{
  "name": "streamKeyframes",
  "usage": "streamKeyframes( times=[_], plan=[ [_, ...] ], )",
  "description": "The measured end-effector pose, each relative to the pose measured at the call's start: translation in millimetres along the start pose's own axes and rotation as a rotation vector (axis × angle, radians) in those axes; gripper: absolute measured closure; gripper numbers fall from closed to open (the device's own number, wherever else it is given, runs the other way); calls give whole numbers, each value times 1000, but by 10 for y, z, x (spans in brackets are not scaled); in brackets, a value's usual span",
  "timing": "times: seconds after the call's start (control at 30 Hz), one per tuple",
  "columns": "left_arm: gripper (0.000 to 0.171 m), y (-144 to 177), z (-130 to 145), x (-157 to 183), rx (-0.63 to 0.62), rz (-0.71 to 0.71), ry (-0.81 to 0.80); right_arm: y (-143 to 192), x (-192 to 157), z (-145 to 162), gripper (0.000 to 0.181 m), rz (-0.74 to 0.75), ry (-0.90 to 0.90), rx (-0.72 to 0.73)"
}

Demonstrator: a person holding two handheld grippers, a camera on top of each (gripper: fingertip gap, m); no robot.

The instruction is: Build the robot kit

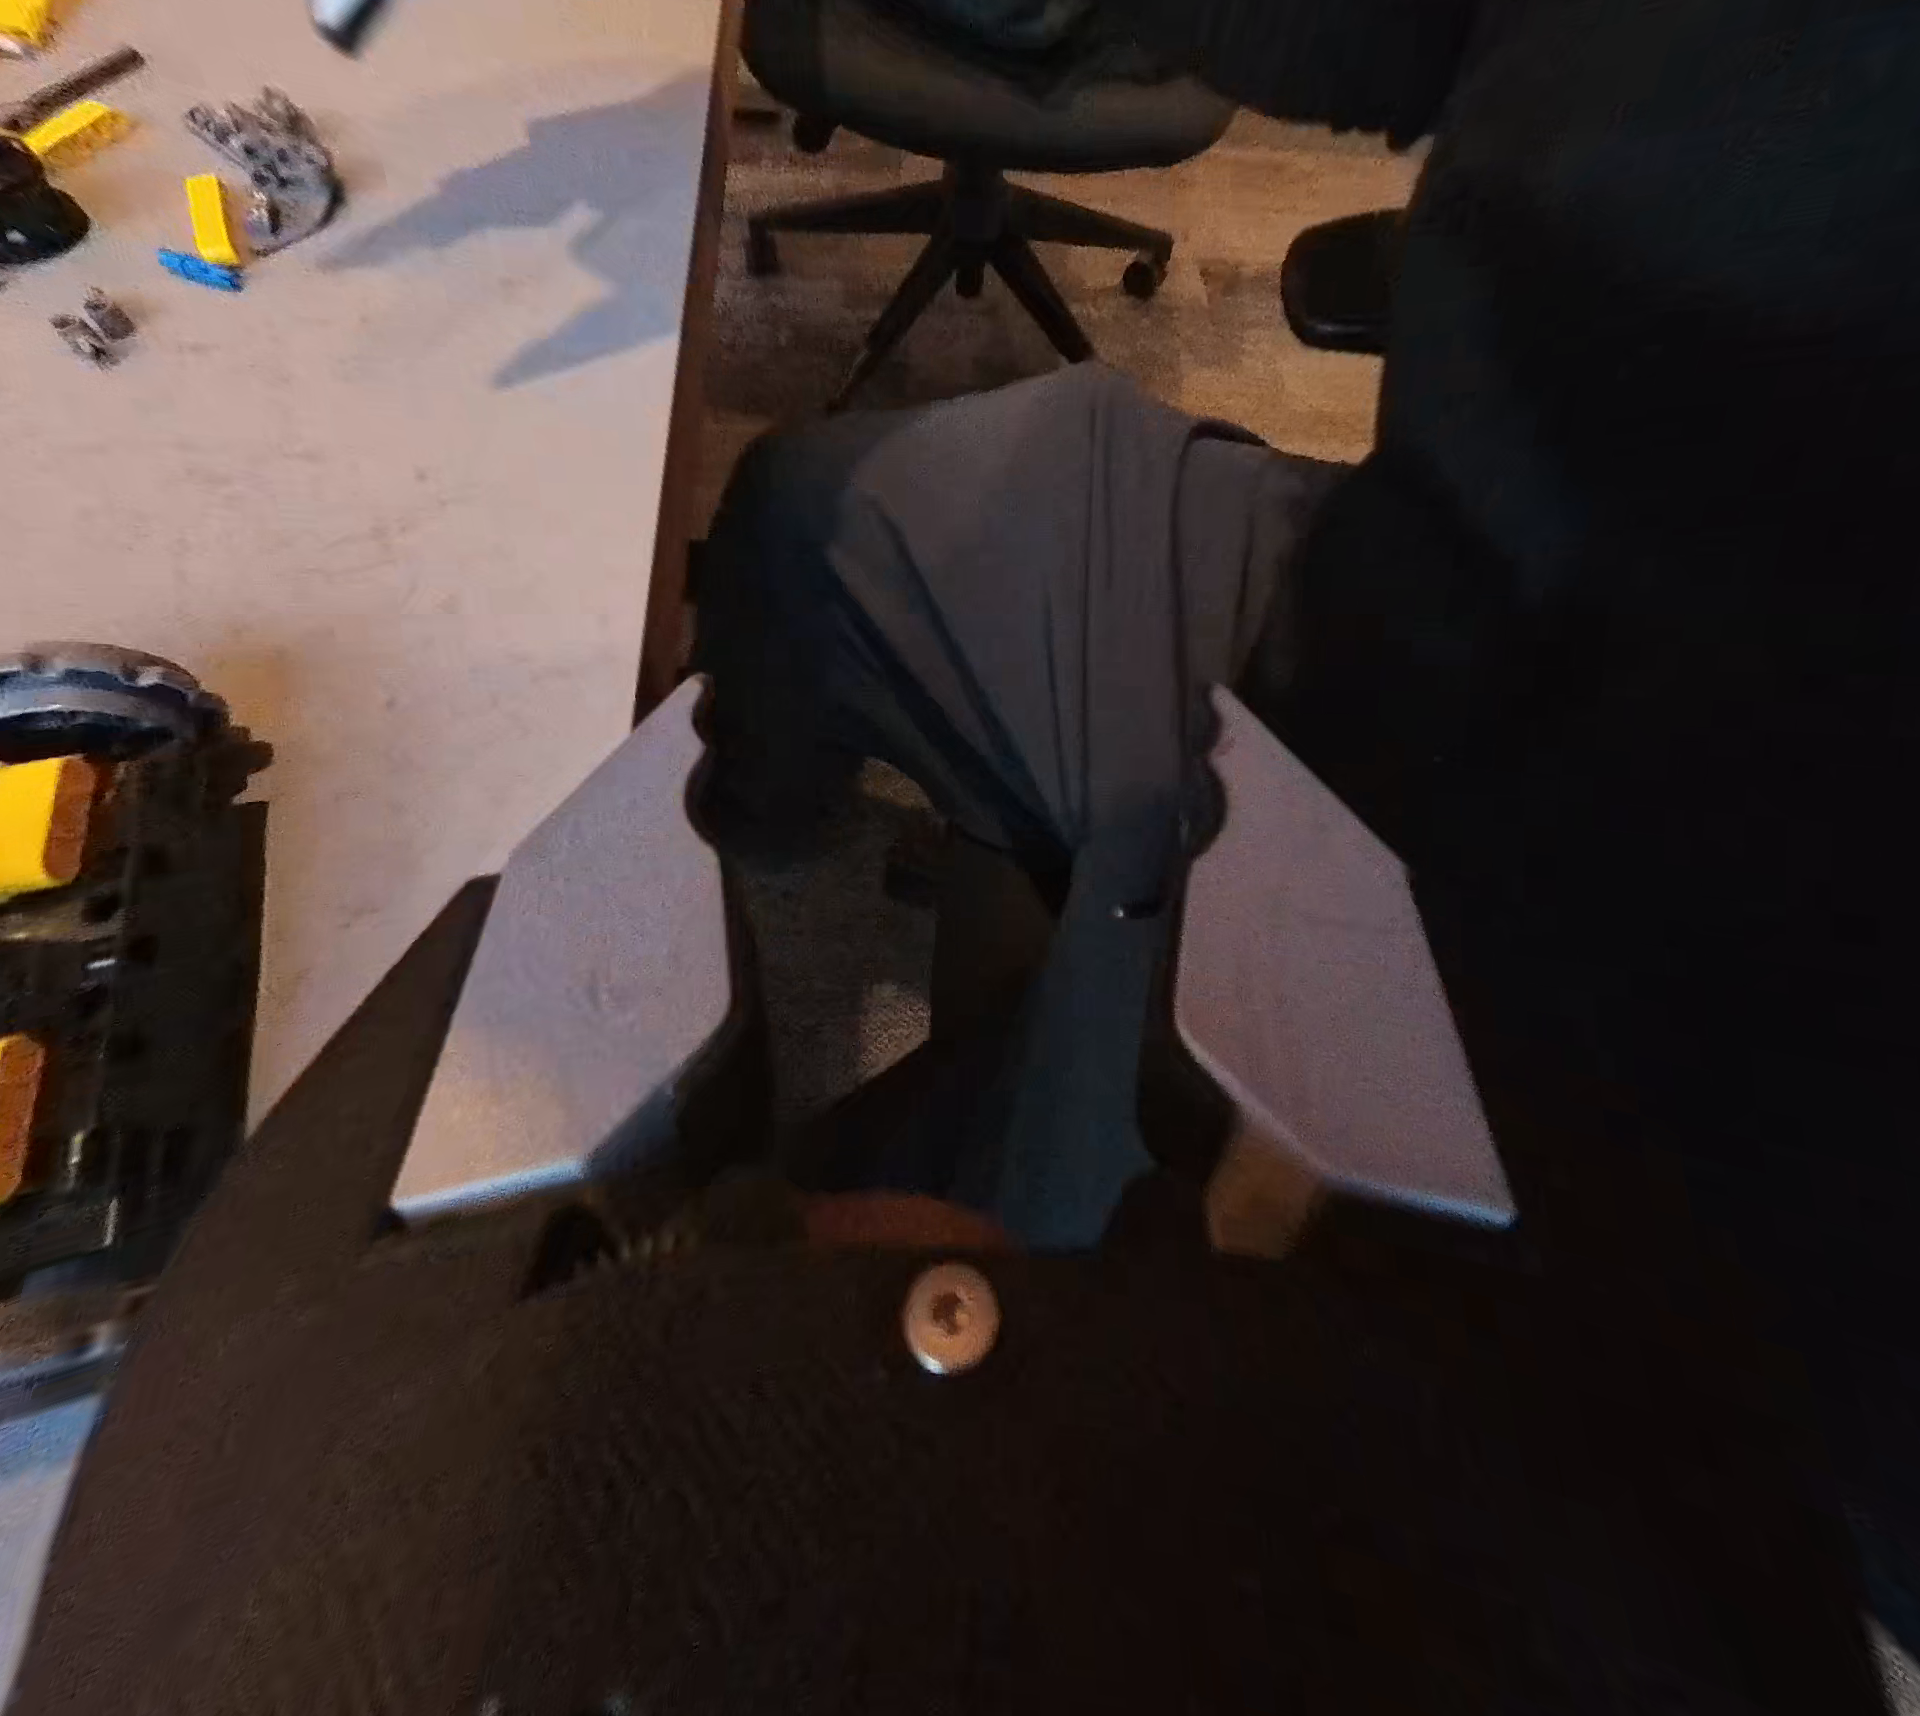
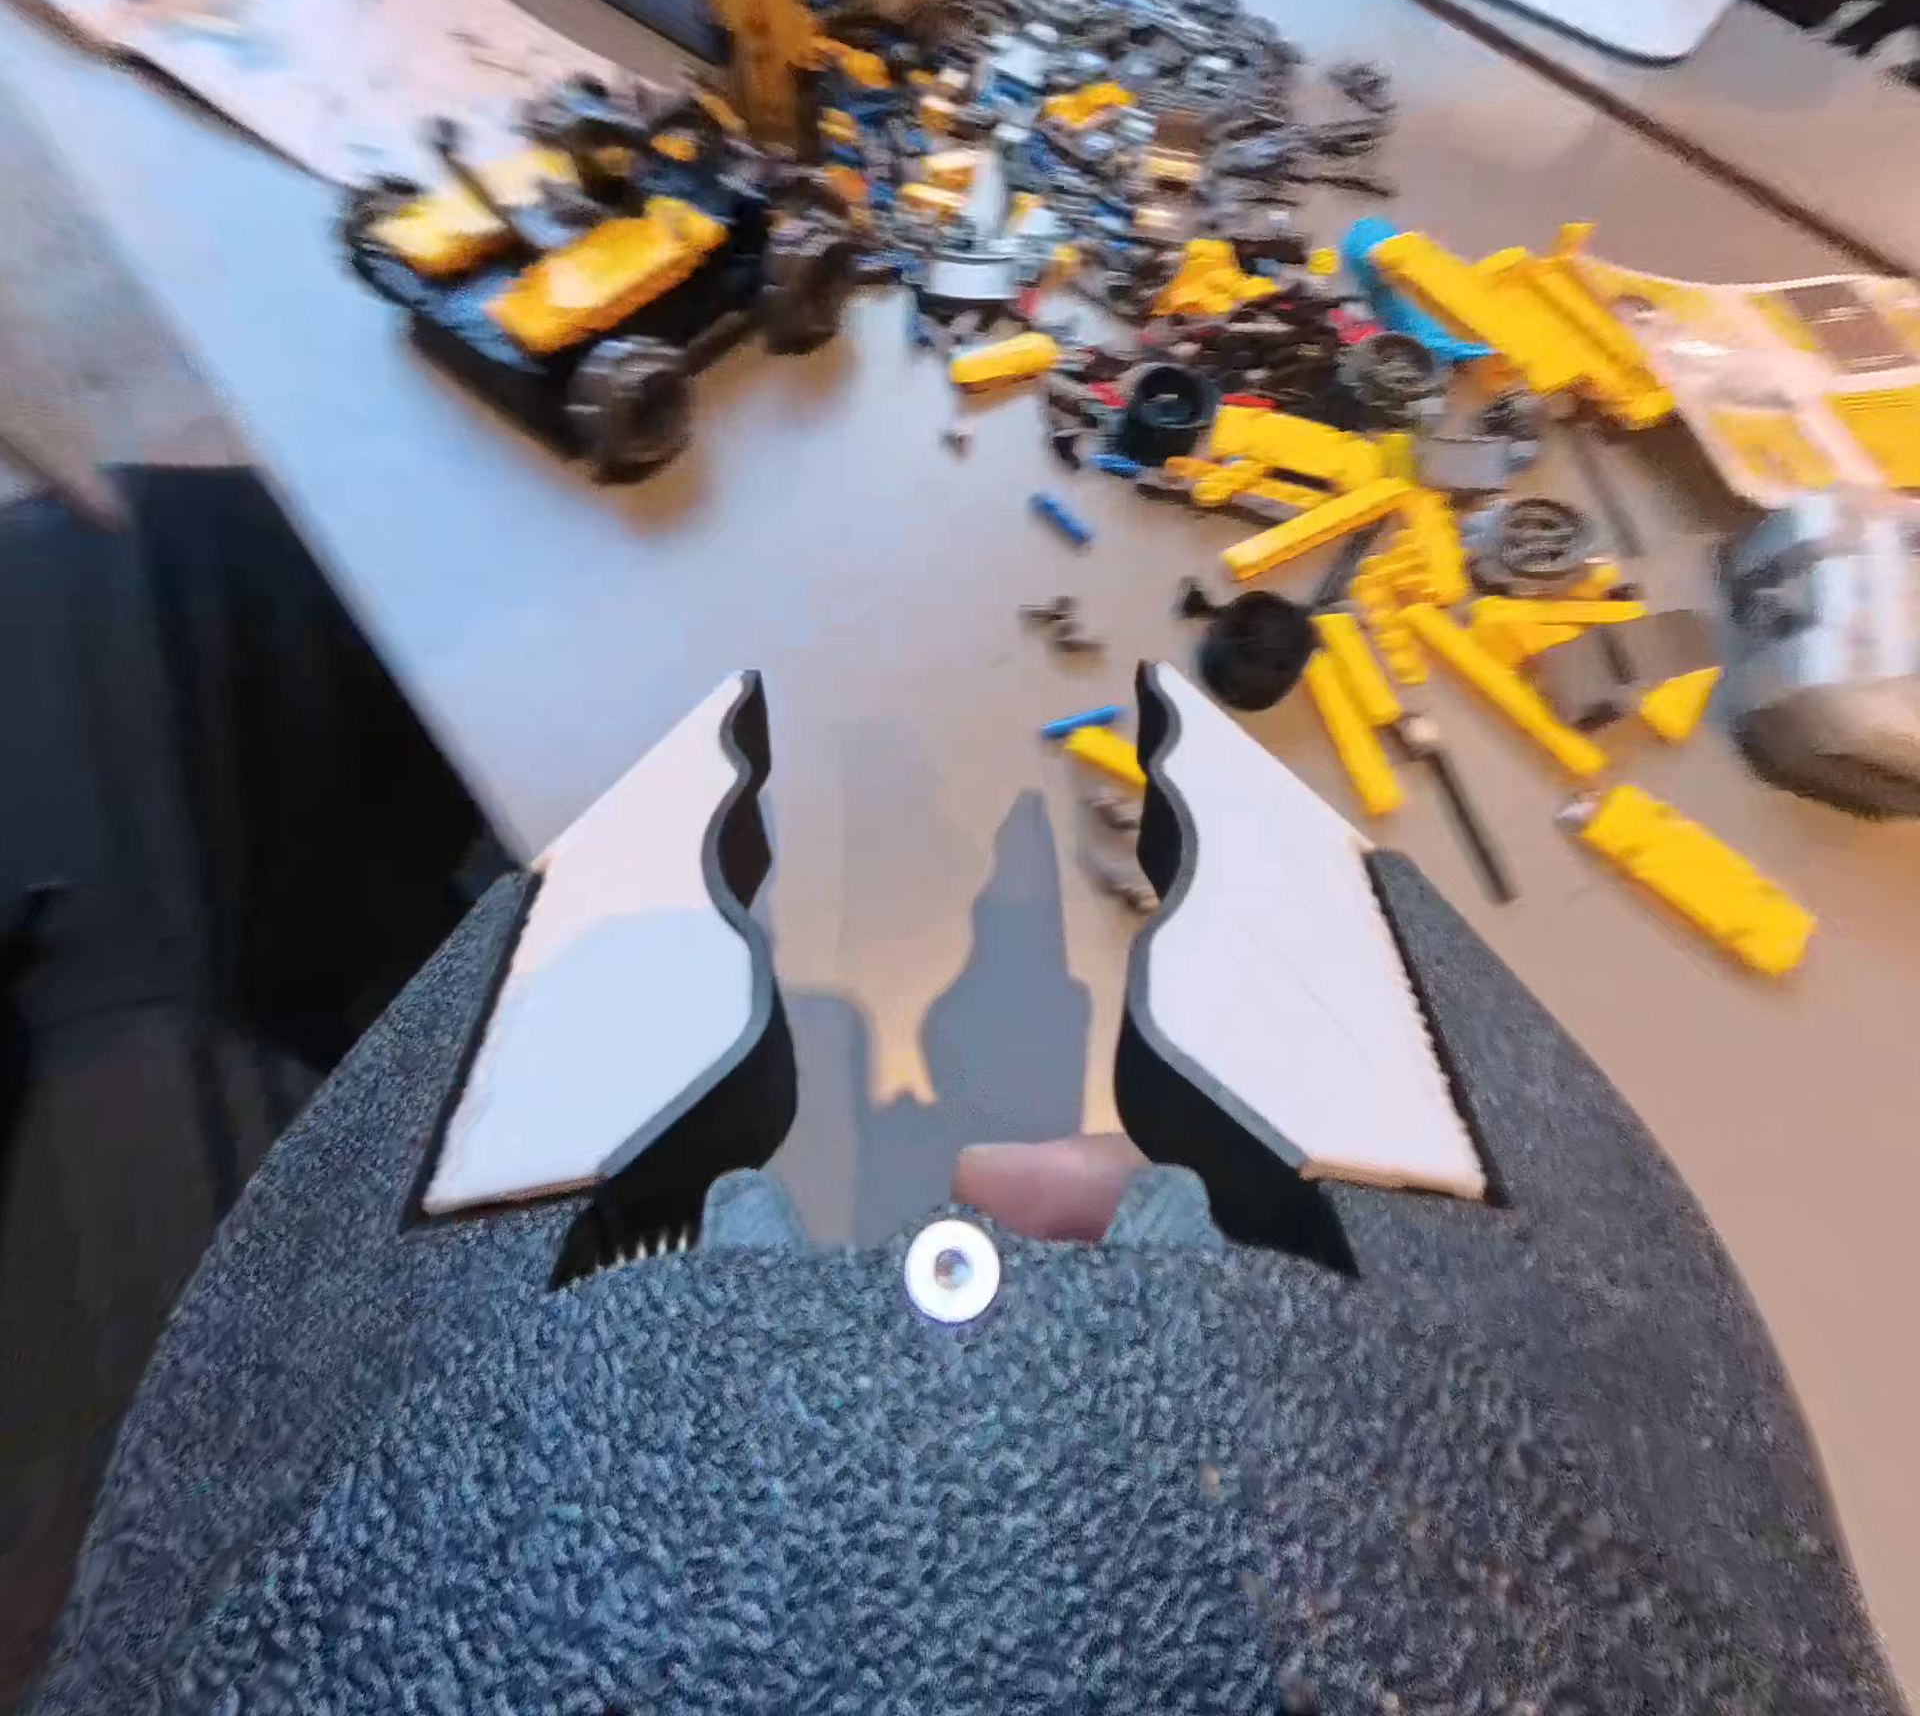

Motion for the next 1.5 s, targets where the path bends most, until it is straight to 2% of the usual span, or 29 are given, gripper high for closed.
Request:
streamKeyframes(
  times=[0.1,0.2,0.33,0.47,0.57,0.63,0.7,0.83,0.93,1.03,1.2,1.27,1.33,1.4,1.5],
  plan=[
    [85,-115,74,-173,-69,-9,52,-255,387,49,117,113,68,-121],
    [85,-103,55,-318,-97,-59,83,-405,470,88,119,107,128,-202],
    [91,49,-55,-402,-41,-160,81,-304,527,90,120,96,118,-209],
    [92,101,14,-457,-1,-201,145,-127,590,216,129,37,45,-211],
    [94,56,64,-429,57,-166,196,-122,493,292,132,22,-13,-161],
    [94,31,105,-400,34,-202,204,-176,335,307,132,30,-38,-114],
    [93,50,127,-347,1,-252,209,-246,135,264,132,15,-63,-55],
    [96,190,146,-224,19,-312,264,-352,-170,99,135,-14,-77,32],
    [102,314,227,-278,10,-498,305,-320,-234,33,166,106,-5,63],
    [104,249,264,-251,29,-596,307,-203,-188,129,169,218,-23,10],
    [107,-214,243,-98,142,-498,432,138,13,355,169,373,-186,3],
    [107,-439,221,-16,184,-396,508,192,44,456,168,423,-217,-28],
    [106,-645,262,72,159,-301,538,168,62,543,158,424,-250,-70],
    [106,-721,323,107,96,-274,532,122,95,590,151,418,-267,-104],
    [109,-660,350,112,103,-277,500,4,166,598,141,374,-267,-151]
  ],
)
Point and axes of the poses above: each gripper's, where its closed fingertips meet, y back along the fingers, z out of its underside, x = y × z across the jaws, the point moved 7 cm from there along y, back along the fingers, and after that the axes turned 9 degrees about y, right-handed, at the moved point
